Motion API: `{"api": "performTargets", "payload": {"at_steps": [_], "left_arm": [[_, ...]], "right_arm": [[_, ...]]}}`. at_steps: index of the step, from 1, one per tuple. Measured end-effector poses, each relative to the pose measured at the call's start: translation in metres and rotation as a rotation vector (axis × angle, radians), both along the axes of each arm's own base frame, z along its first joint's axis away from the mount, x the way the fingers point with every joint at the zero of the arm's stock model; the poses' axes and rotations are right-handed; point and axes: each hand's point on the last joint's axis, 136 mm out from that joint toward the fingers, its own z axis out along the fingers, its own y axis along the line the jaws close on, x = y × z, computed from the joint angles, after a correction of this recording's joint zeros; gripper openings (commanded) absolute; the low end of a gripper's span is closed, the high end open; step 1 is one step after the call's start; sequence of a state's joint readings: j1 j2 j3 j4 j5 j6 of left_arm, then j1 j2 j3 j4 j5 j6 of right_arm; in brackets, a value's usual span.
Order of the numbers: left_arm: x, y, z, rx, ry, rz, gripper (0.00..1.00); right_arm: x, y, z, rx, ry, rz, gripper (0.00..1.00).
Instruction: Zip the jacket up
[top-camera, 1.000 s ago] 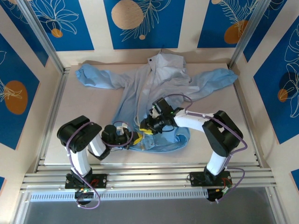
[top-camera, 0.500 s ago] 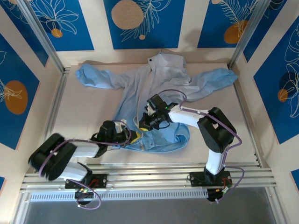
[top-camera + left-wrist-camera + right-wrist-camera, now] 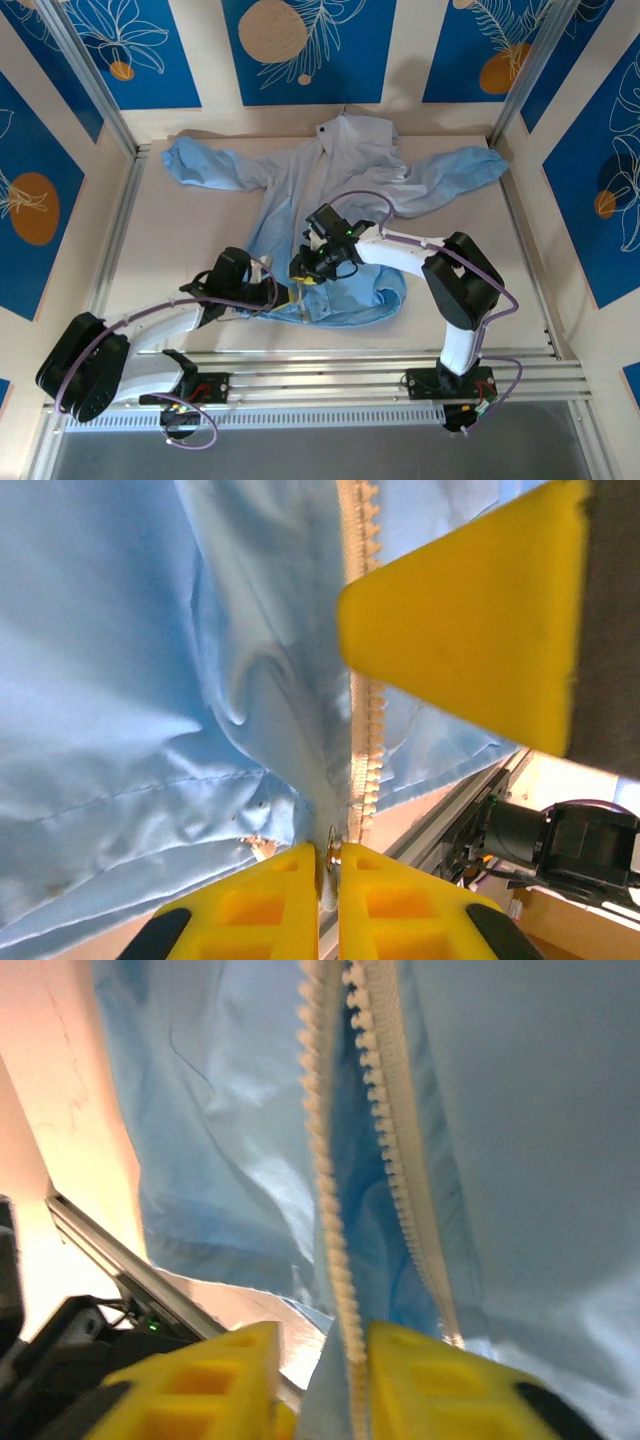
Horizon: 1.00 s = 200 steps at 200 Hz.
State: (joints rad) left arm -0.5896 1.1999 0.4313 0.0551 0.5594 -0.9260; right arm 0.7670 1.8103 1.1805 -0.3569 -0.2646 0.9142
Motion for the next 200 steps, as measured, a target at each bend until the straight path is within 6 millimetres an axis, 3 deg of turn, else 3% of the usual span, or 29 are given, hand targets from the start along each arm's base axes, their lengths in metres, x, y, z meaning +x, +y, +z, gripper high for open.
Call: {"api": "performTargets", "payload": {"at_steps": [67,94,103,117,135,148,171,200], "left_arm": [[-0.012,0.004,0.007,0.012,-0.007,-0.045,0.0],[-0.014,0.005,0.008,0.016,-0.009,-0.055,0.0],[-0.014,0.005,0.008,0.017,-0.008,-0.056,0.07],[-0.014,0.007,0.009,0.02,-0.012,-0.054,0.18],[-0.011,0.015,0.011,0.034,-0.031,-0.037,0.39],[-0.005,0.021,0.015,0.027,-0.045,-0.014,0.48],[0.007,0.033,0.032,-0.016,-0.086,0.036,0.57],[0.022,0.041,0.045,-0.054,-0.121,0.088,0.56]], "right_arm": [[0.004,0.01,-0.003,-0.014,0.014,0.012,0.23],[0.003,0.013,-0.001,-0.013,0.008,0.024,0.05],[0.003,0.014,-0.001,-0.013,0.012,0.021,0.0],[0.004,0.015,0.0,-0.005,0.004,0.021,0.0],[0.008,0.019,0.005,0.019,-0.017,0.022,0.0],[0.012,0.021,0.011,0.042,-0.032,0.021,0.0],[0.018,0.025,0.024,0.097,-0.057,0.023,0.0],[0.026,0.025,0.036,0.167,-0.06,0.005,0.0]]}}
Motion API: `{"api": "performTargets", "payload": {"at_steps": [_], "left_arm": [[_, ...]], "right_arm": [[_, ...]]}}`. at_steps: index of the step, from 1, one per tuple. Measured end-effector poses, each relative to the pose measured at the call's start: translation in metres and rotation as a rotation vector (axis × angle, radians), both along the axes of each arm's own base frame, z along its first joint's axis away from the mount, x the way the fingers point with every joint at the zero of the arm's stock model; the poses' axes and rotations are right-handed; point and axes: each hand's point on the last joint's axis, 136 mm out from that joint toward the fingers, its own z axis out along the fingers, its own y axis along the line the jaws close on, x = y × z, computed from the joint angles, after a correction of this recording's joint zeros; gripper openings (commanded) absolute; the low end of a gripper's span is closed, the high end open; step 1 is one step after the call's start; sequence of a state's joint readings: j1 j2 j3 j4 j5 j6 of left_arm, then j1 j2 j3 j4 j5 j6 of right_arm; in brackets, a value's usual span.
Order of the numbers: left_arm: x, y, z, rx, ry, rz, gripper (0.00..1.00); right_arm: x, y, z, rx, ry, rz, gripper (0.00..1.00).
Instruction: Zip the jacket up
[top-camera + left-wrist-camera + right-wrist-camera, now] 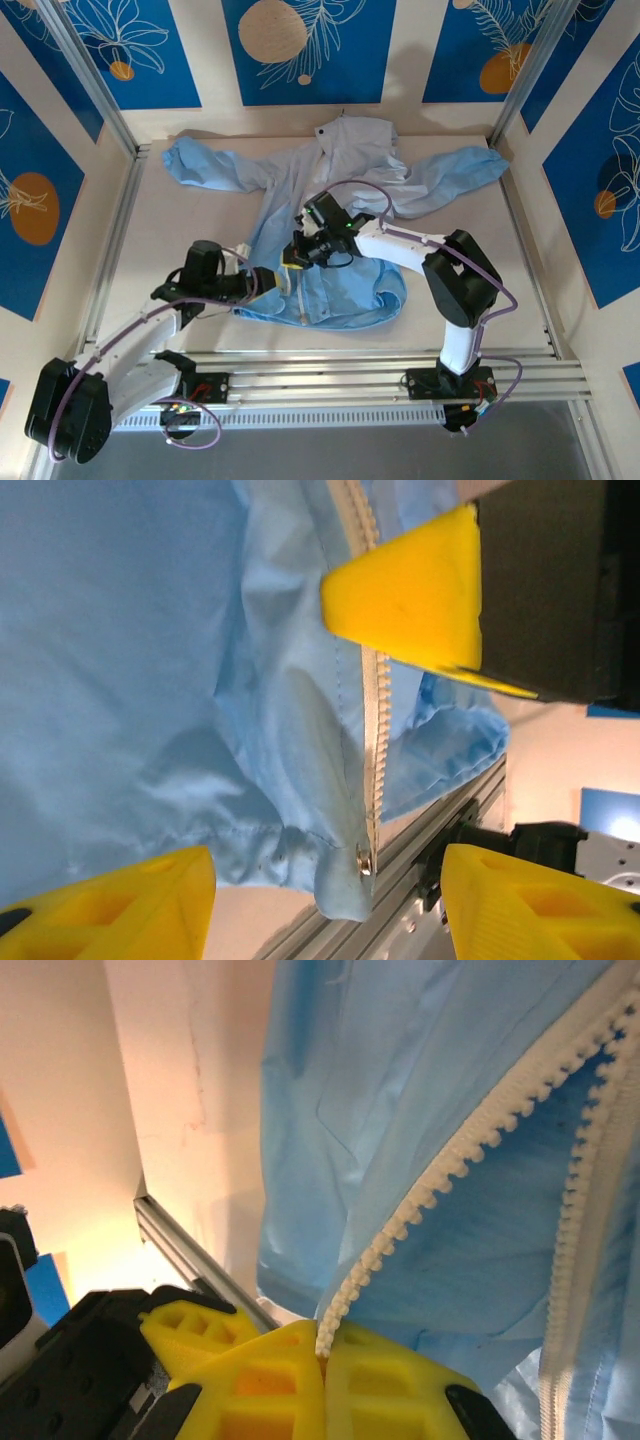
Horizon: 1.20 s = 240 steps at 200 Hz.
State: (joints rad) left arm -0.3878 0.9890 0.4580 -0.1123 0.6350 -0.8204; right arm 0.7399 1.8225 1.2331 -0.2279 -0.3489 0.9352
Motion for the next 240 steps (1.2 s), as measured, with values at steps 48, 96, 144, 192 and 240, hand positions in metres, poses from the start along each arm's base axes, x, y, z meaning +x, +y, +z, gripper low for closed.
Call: {"api": "performTargets", "payload": {"at_steps": [48,96,144,192,240], "left_arm": [[0.013,-0.01,0.014,-0.038,0.005,-0.028,0.42],[0.007,-0.013,0.008,-0.043,0.039,-0.065,0.33],[0.003,-0.014,0.003,-0.052,0.067,-0.075,0.34],[-0.006,-0.013,-0.011,-0.056,0.123,-0.077,0.25],[-0.005,-0.014,-0.011,-0.07,0.119,-0.071,0.27]], "right_arm": [[0.009,0.002,0.008,0.059,0.002,-0.03,0.0],[0.012,0.005,0.006,0.091,-0.007,-0.05,0.0],[0.01,0.003,-0.001,0.099,0.006,-0.065,0.0],[0.01,0.004,0.0,0.102,0.002,-0.065,0.0],[0.009,0.004,-0.001,0.102,0.003,-0.061,0.0]]}}
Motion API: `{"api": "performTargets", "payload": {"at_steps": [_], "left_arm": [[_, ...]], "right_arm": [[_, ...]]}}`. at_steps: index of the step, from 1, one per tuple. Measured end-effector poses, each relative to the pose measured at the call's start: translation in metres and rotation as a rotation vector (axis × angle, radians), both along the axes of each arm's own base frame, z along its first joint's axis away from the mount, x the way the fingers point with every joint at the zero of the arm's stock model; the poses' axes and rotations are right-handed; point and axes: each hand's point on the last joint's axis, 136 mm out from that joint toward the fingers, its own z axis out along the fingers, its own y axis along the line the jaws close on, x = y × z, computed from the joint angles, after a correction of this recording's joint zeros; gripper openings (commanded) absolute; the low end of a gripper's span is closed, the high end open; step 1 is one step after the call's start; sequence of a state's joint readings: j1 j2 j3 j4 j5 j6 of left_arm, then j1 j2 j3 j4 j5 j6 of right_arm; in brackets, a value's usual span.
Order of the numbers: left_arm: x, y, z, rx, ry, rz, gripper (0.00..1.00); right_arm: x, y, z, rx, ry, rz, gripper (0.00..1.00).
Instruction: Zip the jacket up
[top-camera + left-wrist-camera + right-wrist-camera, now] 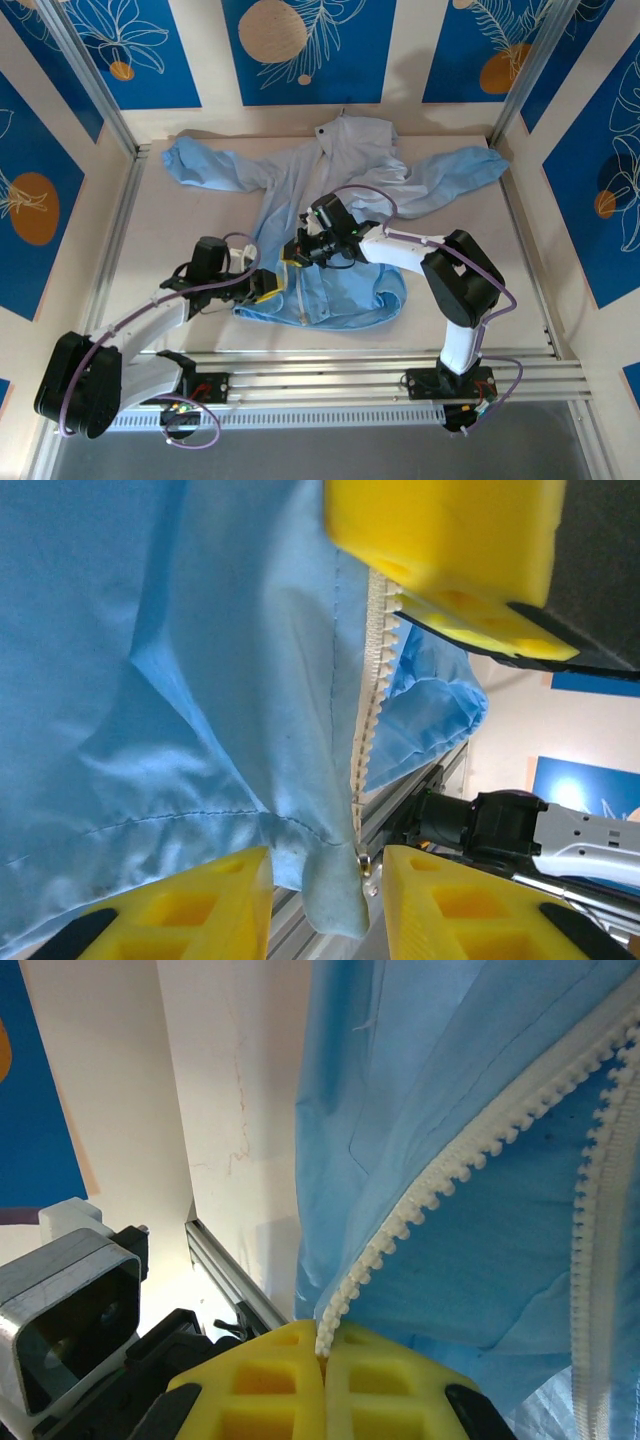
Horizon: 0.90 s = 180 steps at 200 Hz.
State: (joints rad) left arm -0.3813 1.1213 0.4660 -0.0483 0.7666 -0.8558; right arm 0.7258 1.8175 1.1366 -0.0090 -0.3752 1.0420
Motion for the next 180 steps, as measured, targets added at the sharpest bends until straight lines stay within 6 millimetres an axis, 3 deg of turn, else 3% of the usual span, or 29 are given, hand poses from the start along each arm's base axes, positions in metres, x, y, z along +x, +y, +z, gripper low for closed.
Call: {"api": "performTargets", "payload": {"at_steps": [67,108,142,161,180], "left_arm": [[0.002,-0.001,0.001,-0.008,-0.017,0.001,0.23],[0.001,0.0,-0.003,-0.004,-0.011,0.0,0.0],[-0.002,0.002,-0.007,0.01,0.005,0.002,0.0],[-0.005,0.006,-0.013,0.041,0.018,0.009,0.0],[-0.006,0.011,-0.016,0.075,0.017,0.028,0.0]], "right_arm": [[-0.001,0.006,-0.001,0.001,0.007,0.018,0.0],[-0.003,0.008,0.0,0.001,0.006,0.024,0.0],[-0.004,0.008,0.001,-0.009,0.004,0.035,0.35],[-0.004,0.006,0.001,-0.027,-0.004,0.05,0.46],[-0.009,-0.005,-0.005,-0.089,0.002,0.063,0.5]]}}
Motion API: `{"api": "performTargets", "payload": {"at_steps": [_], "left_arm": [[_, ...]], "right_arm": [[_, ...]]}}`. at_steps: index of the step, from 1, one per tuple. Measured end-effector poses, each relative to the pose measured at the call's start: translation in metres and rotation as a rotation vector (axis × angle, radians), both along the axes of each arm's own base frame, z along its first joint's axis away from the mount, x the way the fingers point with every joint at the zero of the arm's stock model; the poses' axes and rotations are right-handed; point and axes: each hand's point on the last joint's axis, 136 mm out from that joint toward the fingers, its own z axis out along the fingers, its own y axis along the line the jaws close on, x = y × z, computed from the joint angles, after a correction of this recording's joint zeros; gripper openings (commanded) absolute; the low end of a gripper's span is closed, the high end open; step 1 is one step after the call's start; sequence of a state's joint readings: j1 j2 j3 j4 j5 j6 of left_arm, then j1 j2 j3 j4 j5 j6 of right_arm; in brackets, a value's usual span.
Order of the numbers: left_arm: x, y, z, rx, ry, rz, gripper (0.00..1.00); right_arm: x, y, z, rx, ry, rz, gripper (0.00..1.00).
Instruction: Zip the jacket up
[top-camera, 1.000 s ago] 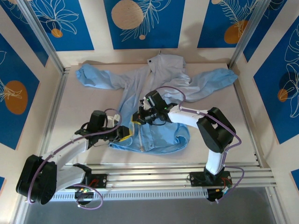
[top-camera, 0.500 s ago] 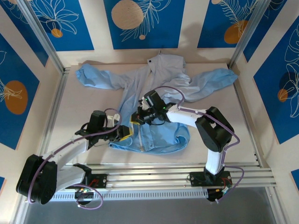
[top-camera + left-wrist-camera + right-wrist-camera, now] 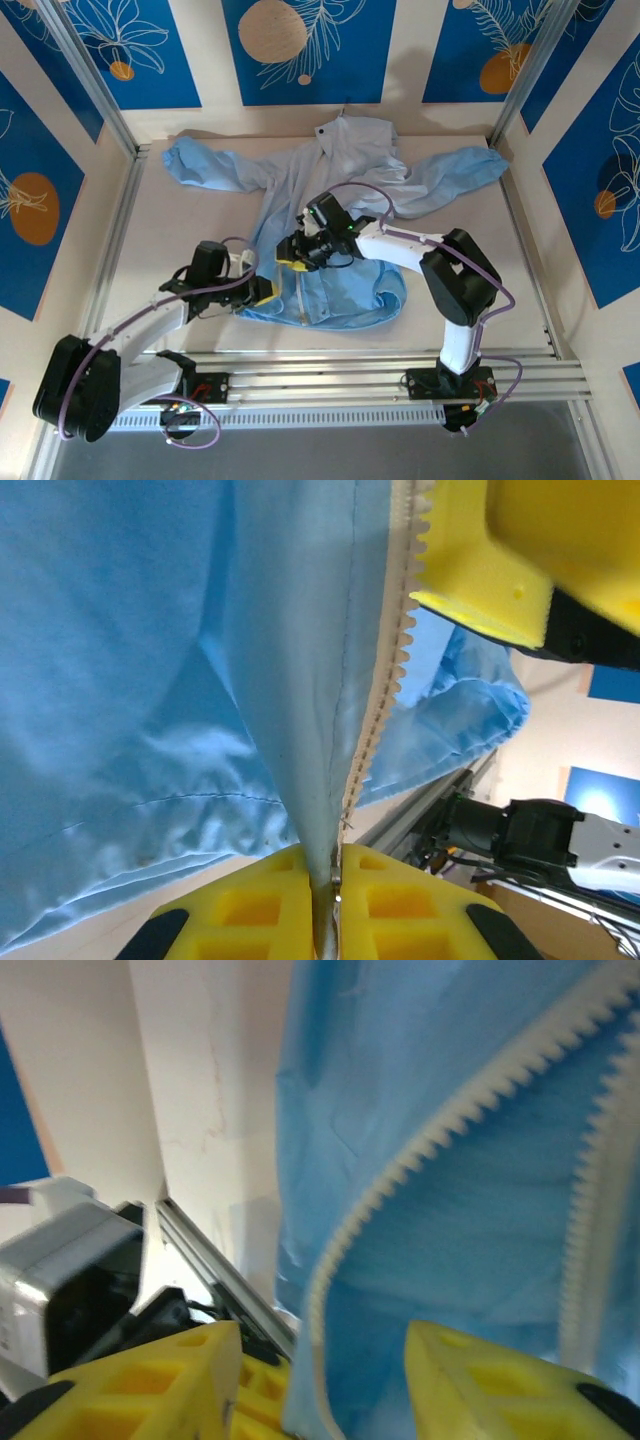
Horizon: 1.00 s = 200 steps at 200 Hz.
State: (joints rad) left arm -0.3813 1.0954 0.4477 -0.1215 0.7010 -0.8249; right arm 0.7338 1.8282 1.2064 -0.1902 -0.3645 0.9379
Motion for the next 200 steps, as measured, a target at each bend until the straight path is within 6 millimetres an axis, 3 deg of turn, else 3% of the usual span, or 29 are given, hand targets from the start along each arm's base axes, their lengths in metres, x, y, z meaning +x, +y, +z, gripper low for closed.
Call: {"api": "performTargets", "payload": {"at_steps": [69,98,126,170,186,200], "left_arm": [[0.0,0.016,-0.014,0.107,0.0,0.05,0.0],[0.0,0.016,-0.015,0.11,-0.005,0.045,0.0],[-0.001,0.016,-0.02,0.119,0.011,0.041,0.0],[0.003,0.015,-0.021,0.106,0.023,0.062,0.0],[0.005,0.013,-0.027,0.113,0.045,0.062,0.0],[0.008,0.012,-0.032,0.135,0.061,0.064,0.0]], "right_arm": [[-0.039,-0.077,-0.011,-0.335,-0.015,-0.003,0.55],[-0.061,-0.095,-0.031,-0.438,0.02,0.008,0.57],[-0.078,-0.095,-0.049,-0.503,0.048,0.037,0.59],[-0.093,-0.079,-0.084,-0.596,0.115,0.105,0.58],[-0.092,-0.071,-0.085,-0.614,0.126,0.123,0.52],[-0.089,-0.065,-0.087,-0.613,0.126,0.13,0.38]]}}
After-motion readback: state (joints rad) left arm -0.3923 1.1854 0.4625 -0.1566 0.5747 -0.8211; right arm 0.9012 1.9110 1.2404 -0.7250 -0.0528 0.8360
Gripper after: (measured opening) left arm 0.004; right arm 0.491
